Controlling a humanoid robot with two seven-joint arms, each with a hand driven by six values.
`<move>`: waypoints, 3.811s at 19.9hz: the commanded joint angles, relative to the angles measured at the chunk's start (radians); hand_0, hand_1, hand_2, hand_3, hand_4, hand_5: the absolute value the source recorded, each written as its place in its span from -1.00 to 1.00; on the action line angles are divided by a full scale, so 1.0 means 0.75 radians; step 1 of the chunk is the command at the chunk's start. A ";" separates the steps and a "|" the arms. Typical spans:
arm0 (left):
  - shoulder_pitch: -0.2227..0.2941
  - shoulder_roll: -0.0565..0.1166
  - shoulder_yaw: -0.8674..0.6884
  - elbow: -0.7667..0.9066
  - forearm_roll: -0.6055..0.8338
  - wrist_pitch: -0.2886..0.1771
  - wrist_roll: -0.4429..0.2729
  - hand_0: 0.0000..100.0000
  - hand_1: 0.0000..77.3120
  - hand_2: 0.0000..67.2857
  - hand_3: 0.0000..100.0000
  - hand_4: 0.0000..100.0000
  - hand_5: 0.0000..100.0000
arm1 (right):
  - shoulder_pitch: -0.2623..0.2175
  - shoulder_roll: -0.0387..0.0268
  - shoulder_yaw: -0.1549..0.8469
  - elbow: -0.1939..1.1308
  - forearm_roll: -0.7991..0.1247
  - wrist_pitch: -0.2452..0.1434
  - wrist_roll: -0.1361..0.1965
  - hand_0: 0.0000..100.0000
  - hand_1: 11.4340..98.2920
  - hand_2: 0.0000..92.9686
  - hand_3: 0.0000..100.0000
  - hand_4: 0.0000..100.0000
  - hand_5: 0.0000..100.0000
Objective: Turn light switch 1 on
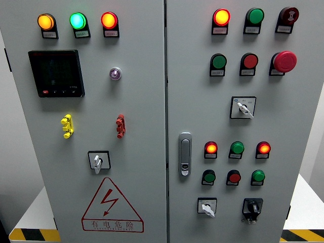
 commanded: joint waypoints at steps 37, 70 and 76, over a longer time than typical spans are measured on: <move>0.069 -0.091 -1.722 -0.226 1.685 -0.006 -0.119 -1.00 -0.92 -1.00 -1.00 -1.00 -1.00 | 0.000 -0.0001 -0.001 0.001 0.000 0.000 -0.001 -1.00 -0.81 -1.00 -0.61 -0.61 -0.79; 0.080 0.065 -1.747 -1.810 1.509 0.151 -0.212 -1.00 -0.19 0.03 0.57 0.89 0.45 | 0.000 -0.0001 -0.001 -0.001 0.000 0.000 -0.001 -1.00 -0.81 -1.00 -0.61 -0.61 -0.79; 0.021 0.061 -1.747 -2.002 1.493 0.153 -0.036 -1.00 -0.05 0.03 0.62 0.93 0.44 | 0.000 -0.0001 -0.001 -0.001 0.000 0.000 -0.001 -1.00 -0.82 -1.00 -0.61 -0.61 -0.79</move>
